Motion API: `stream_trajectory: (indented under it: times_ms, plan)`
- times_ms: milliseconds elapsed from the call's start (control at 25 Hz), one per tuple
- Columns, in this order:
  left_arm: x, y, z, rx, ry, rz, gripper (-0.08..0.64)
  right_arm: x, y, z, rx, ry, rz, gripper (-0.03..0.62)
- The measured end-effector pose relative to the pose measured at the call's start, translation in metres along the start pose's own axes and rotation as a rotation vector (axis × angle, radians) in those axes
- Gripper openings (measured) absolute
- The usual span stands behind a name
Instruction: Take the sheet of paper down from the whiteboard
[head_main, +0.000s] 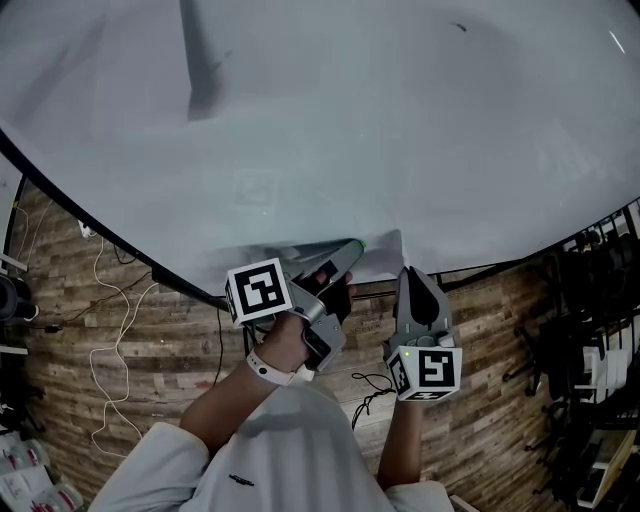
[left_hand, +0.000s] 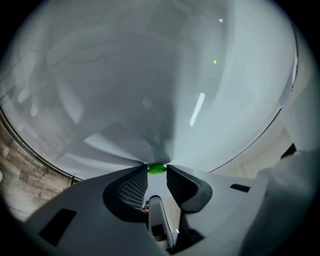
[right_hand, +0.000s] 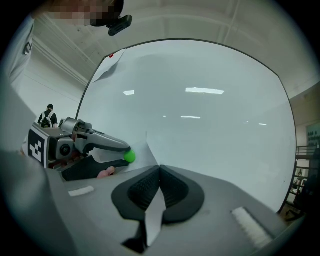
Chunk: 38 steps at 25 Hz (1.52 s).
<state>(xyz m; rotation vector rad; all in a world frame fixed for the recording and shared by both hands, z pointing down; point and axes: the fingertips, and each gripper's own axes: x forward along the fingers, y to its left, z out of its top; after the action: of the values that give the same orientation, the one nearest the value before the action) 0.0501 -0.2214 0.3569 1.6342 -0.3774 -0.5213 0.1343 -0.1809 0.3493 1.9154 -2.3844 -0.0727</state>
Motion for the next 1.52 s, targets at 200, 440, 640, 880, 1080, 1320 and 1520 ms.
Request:
stream_trajectory:
  times_ms: [200,440,640,880,1080,1320,1520]
  plan:
    - [0.000,-0.001,0.001,0.005,-0.006,0.001,0.120,-0.002,-0.001,0.001,0.000,-0.001,-0.007,0.011]
    - [-0.001,0.002,0.002,-0.001,-0.015,0.013,0.118,-0.004,-0.006,-0.001,0.006,0.005,-0.018,0.011]
    - [-0.002,0.008,-0.004,-0.011,0.009,0.014,0.118,-0.003,-0.010,-0.004,0.027,-0.004,-0.037,0.009]
    - [-0.007,0.011,-0.026,0.049,0.055,0.026,0.118,-0.007,-0.011,-0.005,0.050,-0.015,-0.051,0.009]
    - [-0.010,0.003,-0.037,0.144,0.079,0.028,0.118,-0.015,-0.016,-0.002,0.061,-0.027,-0.074,0.009]
    - [-0.020,0.003,-0.040,0.296,0.092,0.055,0.118,-0.029,-0.022,0.000,0.084,-0.050,-0.116,0.009]
    - [-0.026,-0.003,-0.045,0.454,0.115,0.081,0.120,-0.042,-0.032,0.003,0.098,-0.062,-0.157,0.009]
